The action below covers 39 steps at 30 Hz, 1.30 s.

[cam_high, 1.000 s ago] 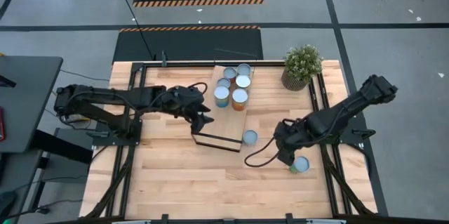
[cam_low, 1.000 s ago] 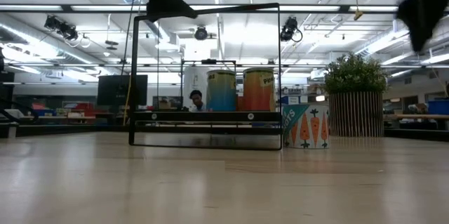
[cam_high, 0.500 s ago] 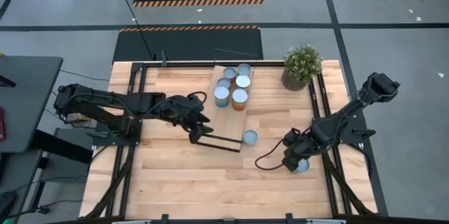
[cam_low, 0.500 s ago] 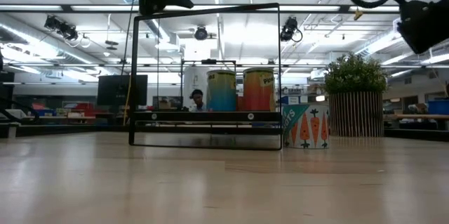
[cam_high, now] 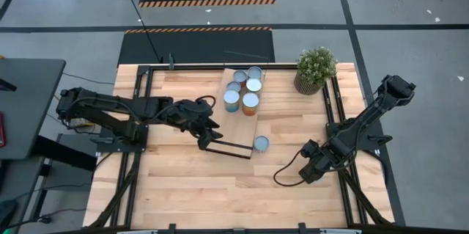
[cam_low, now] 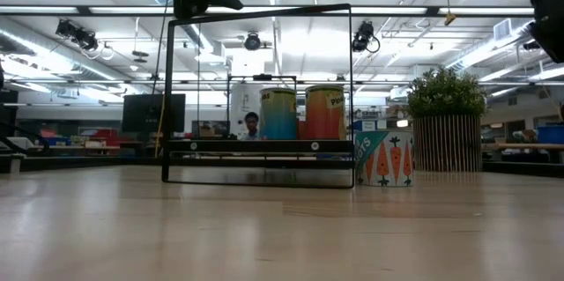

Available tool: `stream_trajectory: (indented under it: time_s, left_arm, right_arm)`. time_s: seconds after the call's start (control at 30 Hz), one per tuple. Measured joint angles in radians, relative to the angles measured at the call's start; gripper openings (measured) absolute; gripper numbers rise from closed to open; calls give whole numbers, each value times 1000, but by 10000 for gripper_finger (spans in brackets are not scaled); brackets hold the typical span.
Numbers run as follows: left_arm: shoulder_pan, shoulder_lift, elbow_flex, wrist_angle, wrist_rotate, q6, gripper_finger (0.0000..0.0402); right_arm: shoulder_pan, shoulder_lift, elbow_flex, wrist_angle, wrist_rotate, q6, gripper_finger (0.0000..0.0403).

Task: Pick and place cans onto a shelf
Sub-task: Put the green can on the shelf

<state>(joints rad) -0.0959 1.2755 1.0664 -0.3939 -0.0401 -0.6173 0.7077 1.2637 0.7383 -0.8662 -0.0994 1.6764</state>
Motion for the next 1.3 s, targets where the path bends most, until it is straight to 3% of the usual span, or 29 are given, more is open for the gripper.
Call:
stream_trajectory:
  time_s: [0.33,0.5,0.67,0.97,1.3]
  left_arm:
    - [1,-3,0,1,15,-1,233]
    - [3,-74,0,23,10,13,233]
    - [17,-154,1,22,-19,64,233]
    - [55,-251,1,-7,-27,96,233]
    - [104,-304,0,-55,-27,132,233]
  right_arm:
    - [-13,60,12,21,-28,-52,305]
    - [-65,58,144,-149,67,-159,297]
    - [-225,57,288,-315,137,-386,296]
    - [-545,87,476,-318,153,-802,294]
    - [-714,388,854,-327,107,-1148,294]
